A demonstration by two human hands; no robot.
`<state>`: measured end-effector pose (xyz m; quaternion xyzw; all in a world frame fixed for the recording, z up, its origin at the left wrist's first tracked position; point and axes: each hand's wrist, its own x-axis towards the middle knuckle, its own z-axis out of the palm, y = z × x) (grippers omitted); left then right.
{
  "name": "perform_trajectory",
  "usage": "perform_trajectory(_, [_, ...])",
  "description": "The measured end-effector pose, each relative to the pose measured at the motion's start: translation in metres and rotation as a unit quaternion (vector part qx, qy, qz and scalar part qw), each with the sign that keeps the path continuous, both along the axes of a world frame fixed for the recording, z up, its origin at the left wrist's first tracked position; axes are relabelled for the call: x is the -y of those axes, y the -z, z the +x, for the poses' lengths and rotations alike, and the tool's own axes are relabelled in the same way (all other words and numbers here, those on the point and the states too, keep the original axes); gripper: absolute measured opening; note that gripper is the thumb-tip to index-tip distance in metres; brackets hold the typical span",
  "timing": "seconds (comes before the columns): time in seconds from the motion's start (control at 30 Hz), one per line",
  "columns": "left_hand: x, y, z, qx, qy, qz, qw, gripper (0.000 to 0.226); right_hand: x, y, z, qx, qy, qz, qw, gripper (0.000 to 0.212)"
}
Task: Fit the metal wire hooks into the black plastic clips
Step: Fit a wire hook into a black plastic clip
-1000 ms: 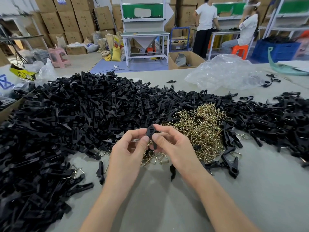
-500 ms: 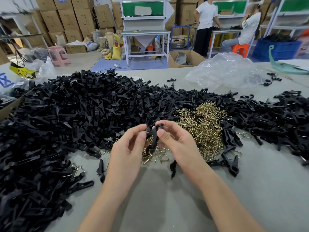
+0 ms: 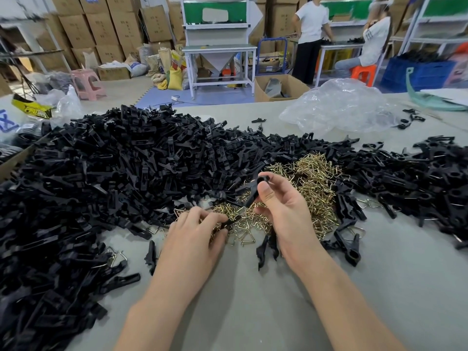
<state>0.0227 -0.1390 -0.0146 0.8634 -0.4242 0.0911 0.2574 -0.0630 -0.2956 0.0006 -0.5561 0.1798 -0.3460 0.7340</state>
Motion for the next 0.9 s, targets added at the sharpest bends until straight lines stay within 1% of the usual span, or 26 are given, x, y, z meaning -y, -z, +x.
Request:
perform_trajectory(0.1, [0.000,0.001,0.001,-0.002,-0.007,0.002,1.000,0.019,0.001,0.001,0.000,-0.002,0.003,-0.001,1.000,0.018])
perform_trajectory(0.27, [0.001,0.001,0.004,0.001,0.006,0.025,1.000,0.015,-0.001,-0.001,0.000,-0.005,0.003,-0.006,1.000,0.023])
perform_trajectory(0.4, [-0.001,-0.001,0.005,-0.023,0.021,0.020,0.999,0.006,0.000,0.000,-0.001,-0.009,0.005,-0.005,1.000,0.017])
perform_trajectory(0.47, [-0.001,-0.002,0.005,-0.060,0.028,-0.009,0.998,0.005,0.001,-0.001,-0.001,-0.012,0.005,-0.006,1.000,0.017])
perform_trajectory(0.57, [0.000,-0.006,0.003,-0.155,0.022,-0.093,0.983,0.009,0.001,-0.001,-0.002,-0.013,0.006,-0.010,1.000,0.016])
perform_trajectory(0.67, [0.002,-0.011,0.005,-0.262,-0.013,-0.181,0.948,0.010,0.001,-0.001,-0.002,-0.015,0.006,-0.011,1.000,0.014])
perform_trajectory(0.73, [0.003,-0.013,0.008,-0.342,-0.037,-0.233,0.910,0.010,0.001,-0.001,-0.002,-0.016,-0.007,0.000,1.000,0.014])
perform_trajectory(0.77, [0.004,-0.014,0.009,-0.390,-0.040,-0.261,0.882,0.010,0.001,-0.001,-0.002,-0.015,-0.022,0.011,1.000,0.017])
perform_trajectory(0.83, [0.005,-0.017,0.010,-0.484,-0.029,-0.319,0.815,0.010,0.000,0.000,-0.002,-0.016,-0.070,0.027,0.997,0.025])
perform_trajectory(0.9, [0.007,-0.021,0.008,-0.545,-0.015,-0.364,0.756,0.009,-0.005,0.001,0.000,-0.022,-0.120,0.038,0.992,0.026])
